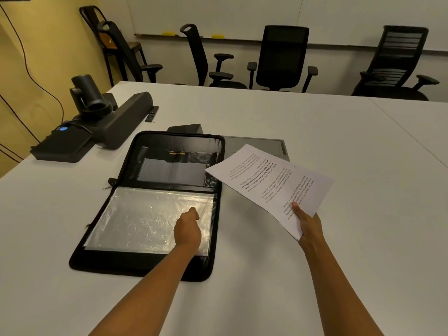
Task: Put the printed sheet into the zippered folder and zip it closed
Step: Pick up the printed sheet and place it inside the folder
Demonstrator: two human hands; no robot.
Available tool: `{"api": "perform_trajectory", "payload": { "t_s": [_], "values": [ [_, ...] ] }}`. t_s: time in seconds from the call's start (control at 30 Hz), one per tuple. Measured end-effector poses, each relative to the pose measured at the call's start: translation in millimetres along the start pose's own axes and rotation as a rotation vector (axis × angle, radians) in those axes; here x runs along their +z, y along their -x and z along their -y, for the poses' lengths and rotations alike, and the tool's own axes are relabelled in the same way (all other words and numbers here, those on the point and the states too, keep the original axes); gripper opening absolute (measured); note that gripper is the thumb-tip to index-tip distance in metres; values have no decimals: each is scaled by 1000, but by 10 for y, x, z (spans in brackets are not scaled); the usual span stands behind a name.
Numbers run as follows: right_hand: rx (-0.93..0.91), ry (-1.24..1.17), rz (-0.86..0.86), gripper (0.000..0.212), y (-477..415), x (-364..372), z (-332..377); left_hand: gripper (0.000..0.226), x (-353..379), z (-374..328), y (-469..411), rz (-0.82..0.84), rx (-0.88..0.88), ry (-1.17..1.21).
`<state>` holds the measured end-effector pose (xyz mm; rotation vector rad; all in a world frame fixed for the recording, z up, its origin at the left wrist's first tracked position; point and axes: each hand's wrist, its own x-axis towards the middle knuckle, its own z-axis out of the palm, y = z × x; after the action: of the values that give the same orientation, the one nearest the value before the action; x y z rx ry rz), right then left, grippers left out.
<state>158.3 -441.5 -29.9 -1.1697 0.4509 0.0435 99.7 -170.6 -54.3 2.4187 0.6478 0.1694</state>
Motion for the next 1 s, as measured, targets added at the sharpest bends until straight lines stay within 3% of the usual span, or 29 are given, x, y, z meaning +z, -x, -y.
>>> {"api": "perform_trajectory", "payload": {
  "t_s": [0.17, 0.27, 0.53, 0.7, 0.87, 1.0],
  "values": [
    [-7, 28, 1, 53, 45, -54, 3, 21, -31, -52, -34, -30, -172, 128],
    [-4, 39, -5, 53, 64, -109, 13, 25, -49, -59, -50, -31, -172, 77],
    [-28, 61, 29, 54, 117, -209, 5, 26, -33, -109, 43, 76, 78, -421],
    [-40, 148, 52, 53, 130, -261, -64, 31, 84, -29, 176, 80, 161, -585],
    [-63, 216, 124, 44, 180, -291, -164, 54, 122, 11, 307, 61, 141, -530],
    [-43, 221, 178, 38, 235, -299, -295, 57, 108, -89, 345, 58, 102, -366]
  ]
}}
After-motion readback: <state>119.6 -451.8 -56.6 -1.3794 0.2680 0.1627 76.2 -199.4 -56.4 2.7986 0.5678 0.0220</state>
